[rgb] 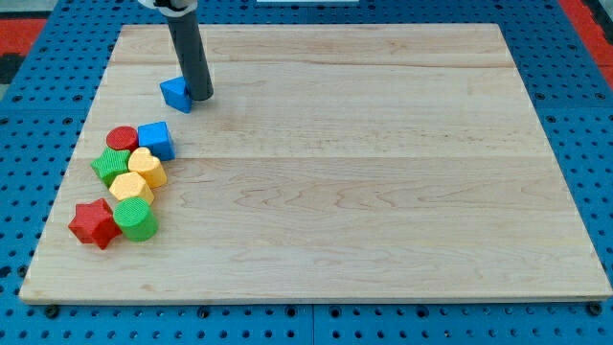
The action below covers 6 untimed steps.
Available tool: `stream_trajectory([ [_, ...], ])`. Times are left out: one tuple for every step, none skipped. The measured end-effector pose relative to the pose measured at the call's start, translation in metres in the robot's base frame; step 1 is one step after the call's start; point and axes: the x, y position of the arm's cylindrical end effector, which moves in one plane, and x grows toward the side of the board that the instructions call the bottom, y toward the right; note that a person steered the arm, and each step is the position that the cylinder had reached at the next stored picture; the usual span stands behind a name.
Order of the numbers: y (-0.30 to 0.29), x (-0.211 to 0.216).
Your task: Slide the blue triangle to the left side of the red circle
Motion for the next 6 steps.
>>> stream_trajectory([
  [-0.010, -0.023],
  [-0.028, -0.029],
  [-0.080, 0.038],
  [-0.080, 0.072],
  [-0.080, 0.069],
  [-0.089, 0.044],
])
